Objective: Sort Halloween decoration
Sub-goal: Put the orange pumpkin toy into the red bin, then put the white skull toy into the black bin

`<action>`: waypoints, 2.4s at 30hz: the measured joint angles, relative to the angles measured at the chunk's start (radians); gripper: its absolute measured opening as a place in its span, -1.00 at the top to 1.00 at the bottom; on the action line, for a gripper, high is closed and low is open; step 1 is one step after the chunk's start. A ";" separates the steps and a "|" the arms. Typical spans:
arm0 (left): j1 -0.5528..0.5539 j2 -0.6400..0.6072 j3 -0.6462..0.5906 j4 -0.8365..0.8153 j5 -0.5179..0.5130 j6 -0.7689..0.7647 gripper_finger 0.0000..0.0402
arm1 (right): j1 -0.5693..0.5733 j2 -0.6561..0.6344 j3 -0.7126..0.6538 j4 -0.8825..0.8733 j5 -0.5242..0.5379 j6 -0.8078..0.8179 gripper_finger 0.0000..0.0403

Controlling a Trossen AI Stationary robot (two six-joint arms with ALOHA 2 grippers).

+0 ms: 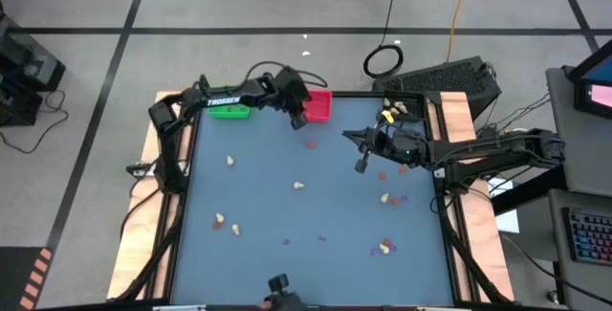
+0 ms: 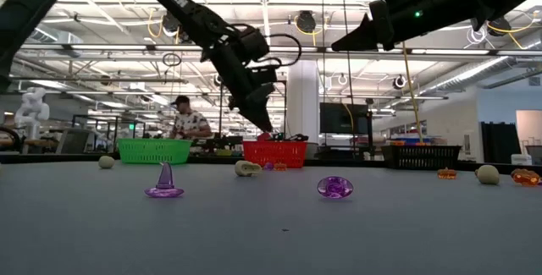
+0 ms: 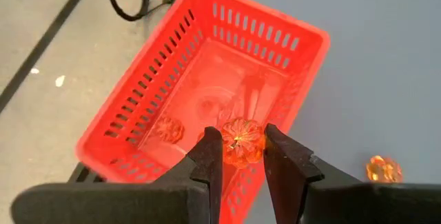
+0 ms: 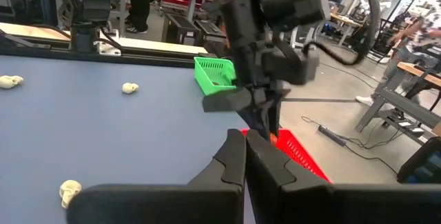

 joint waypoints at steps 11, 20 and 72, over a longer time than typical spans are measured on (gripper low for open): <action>0.059 0.135 0.136 -0.081 0.039 0.019 0.58 | 0.000 0.000 0.000 0.000 0.001 0.000 1.00; 0.067 0.150 0.160 -0.107 0.082 0.069 0.40 | 0.000 0.000 0.000 -0.002 0.002 0.000 1.00; -0.544 -0.465 -0.973 1.138 -0.263 -0.186 0.96 | 0.318 -0.002 0.091 -1.188 -0.106 0.969 0.49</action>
